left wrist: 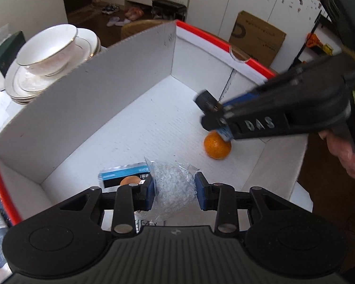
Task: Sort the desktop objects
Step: 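Open both grippers to release the bottle and bead bag in the box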
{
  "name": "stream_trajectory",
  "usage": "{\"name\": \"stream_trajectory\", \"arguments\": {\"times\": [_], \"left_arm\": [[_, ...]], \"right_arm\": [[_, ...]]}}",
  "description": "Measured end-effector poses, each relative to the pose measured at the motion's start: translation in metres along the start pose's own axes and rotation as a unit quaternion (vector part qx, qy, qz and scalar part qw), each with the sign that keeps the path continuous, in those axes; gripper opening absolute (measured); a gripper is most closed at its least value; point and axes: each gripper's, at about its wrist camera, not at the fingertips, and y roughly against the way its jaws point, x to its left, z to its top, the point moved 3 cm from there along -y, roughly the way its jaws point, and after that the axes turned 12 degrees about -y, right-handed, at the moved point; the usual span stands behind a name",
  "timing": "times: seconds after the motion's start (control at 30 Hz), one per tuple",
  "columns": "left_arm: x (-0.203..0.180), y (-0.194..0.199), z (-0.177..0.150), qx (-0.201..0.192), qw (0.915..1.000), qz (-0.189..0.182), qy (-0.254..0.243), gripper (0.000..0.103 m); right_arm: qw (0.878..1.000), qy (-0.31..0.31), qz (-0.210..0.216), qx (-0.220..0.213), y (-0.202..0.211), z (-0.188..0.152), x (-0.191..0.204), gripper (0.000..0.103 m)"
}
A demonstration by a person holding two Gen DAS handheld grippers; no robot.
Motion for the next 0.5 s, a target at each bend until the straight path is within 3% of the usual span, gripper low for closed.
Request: {"name": "stream_trajectory", "arguments": {"times": [0.5], "left_arm": [[0.002,-0.029,0.002,0.057,0.9976,-0.039,0.008,0.033]], "right_arm": [[0.997,0.023,-0.037,0.065,-0.044,0.021,0.019,0.023]]}}
